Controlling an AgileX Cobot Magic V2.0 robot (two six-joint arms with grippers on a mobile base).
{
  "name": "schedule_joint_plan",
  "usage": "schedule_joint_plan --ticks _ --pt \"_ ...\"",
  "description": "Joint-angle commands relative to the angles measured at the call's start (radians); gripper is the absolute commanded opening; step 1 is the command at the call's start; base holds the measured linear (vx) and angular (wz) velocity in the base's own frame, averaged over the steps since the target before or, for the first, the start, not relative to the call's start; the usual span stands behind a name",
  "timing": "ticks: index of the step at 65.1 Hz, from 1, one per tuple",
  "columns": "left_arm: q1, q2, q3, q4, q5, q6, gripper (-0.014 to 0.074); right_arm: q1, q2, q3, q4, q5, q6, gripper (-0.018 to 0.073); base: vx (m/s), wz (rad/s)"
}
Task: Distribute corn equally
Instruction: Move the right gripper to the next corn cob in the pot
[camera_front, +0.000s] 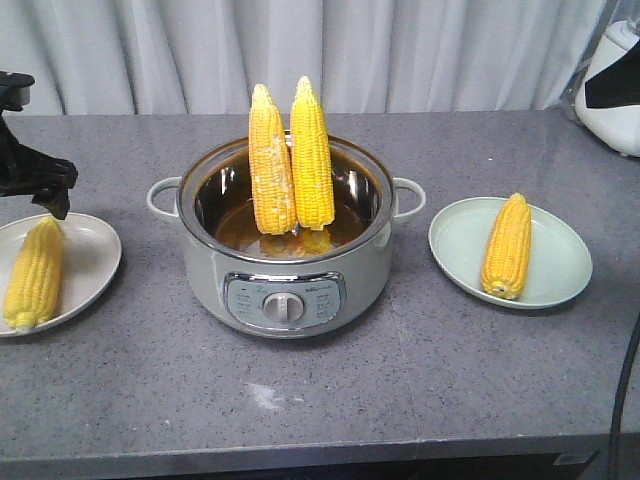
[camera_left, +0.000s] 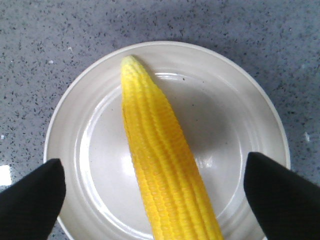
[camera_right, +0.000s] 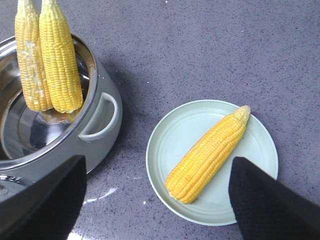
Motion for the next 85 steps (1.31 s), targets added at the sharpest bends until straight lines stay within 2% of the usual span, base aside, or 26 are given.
schedule_joint_plan --ticks 1,26,55,62,74,85 --pt "0.001 -0.066 -0.027 -0.003 -0.052 0.000 0.0689 0.002 -0.032 -0.023 0.038 -0.044 -0.011 0.0562 0.00 0.00" --pt "0.001 -0.198 -0.027 -0.049 -0.124 0.000 0.0647 0.002 -0.032 -0.023 0.038 -0.043 -0.011 0.0562 0.00 0.00" --pt "0.001 -0.462 -0.020 -0.078 -0.155 0.000 0.0619 0.002 -0.032 -0.023 0.037 -0.045 -0.011 0.0562 0.00 0.00" --pt "0.000 -0.538 0.029 -0.091 -0.180 0.000 0.0605 0.002 -0.032 -0.023 0.037 -0.045 -0.011 0.0562 0.00 0.00" --pt "-0.001 -0.694 0.197 -0.091 -0.243 0.000 0.0599 0.002 -0.032 -0.023 0.037 -0.045 -0.011 0.0562 0.00 0.00" --pt "-0.001 -0.809 0.323 -0.105 -0.336 0.000 0.0591 0.002 -0.032 -0.023 0.037 -0.045 -0.011 0.0562 0.00 0.00"
